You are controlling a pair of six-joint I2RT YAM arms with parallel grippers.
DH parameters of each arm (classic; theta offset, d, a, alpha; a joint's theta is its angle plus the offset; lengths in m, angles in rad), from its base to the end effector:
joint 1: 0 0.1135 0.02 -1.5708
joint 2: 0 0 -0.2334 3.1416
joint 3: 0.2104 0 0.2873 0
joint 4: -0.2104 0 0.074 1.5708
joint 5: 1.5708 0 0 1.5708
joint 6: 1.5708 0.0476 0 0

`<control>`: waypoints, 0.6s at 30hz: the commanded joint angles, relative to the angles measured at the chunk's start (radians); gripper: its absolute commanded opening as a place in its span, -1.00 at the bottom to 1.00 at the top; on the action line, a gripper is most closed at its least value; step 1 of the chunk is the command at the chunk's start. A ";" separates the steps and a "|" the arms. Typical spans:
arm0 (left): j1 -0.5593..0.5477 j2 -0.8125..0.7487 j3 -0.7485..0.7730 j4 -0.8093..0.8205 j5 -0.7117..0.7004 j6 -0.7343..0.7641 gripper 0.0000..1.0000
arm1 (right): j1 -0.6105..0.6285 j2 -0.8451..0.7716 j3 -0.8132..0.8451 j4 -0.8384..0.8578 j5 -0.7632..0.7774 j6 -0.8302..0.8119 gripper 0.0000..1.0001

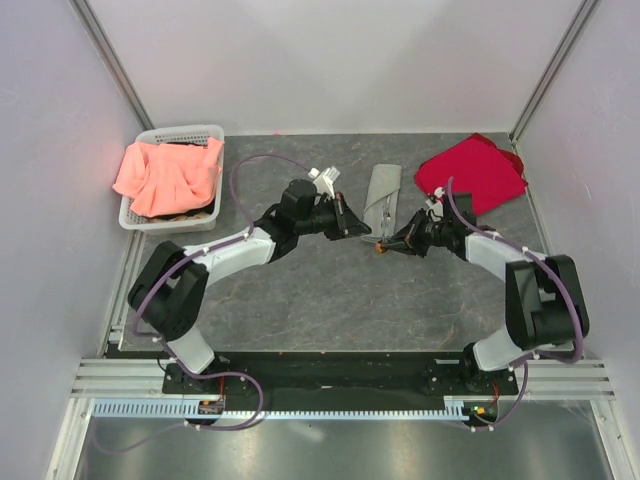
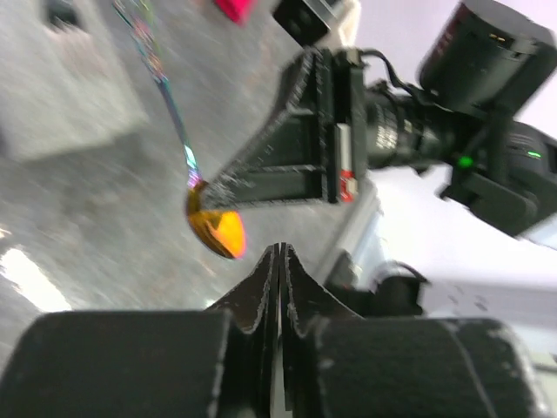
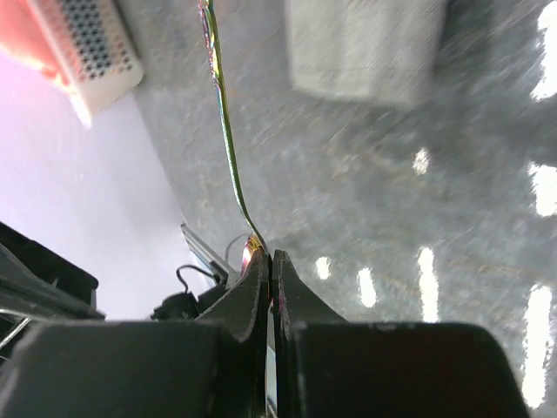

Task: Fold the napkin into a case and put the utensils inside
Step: Pass from the left arm to the right, then insert the spoon into the folded napkin.

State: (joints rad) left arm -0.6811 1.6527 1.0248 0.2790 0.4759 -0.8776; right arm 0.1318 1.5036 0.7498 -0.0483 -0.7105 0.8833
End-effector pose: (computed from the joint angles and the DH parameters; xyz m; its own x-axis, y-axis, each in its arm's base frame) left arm 0.3056 -0.2757 0.1899 -0.8575 -0.1851 -0.4800 0.3671 0.4336 -0.8229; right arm 0.3199 0.0737 0.1187 -0.8766 0.4748 -0.0789 0.2023 0.5121 0.8348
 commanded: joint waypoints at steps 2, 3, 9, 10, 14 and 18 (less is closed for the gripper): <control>0.008 0.174 0.121 -0.066 -0.134 0.111 -0.96 | -0.021 0.147 0.143 -0.088 -0.006 -0.063 -1.00; 0.009 0.200 0.161 -0.066 -0.131 0.112 -0.96 | -0.024 0.164 0.172 -0.096 -0.009 -0.066 -1.00; 0.011 0.375 0.297 -0.075 -0.132 0.134 -0.96 | -0.037 0.277 0.233 -0.094 -0.029 -0.061 -1.00; 0.012 0.399 0.311 -0.081 -0.137 0.146 -0.96 | -0.038 0.286 0.237 -0.094 -0.033 -0.063 -1.00; 0.021 0.450 0.366 -0.093 -0.137 0.166 -0.96 | -0.043 0.331 0.253 -0.094 -0.044 -0.060 -1.00; 0.034 0.478 0.382 -0.096 -0.146 0.155 -0.96 | -0.047 0.357 0.273 -0.094 -0.049 -0.057 -1.00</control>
State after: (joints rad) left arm -0.6628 2.1056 1.3571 0.1719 0.3630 -0.7681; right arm 0.0902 1.8427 0.9726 -0.1467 -0.7303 0.8364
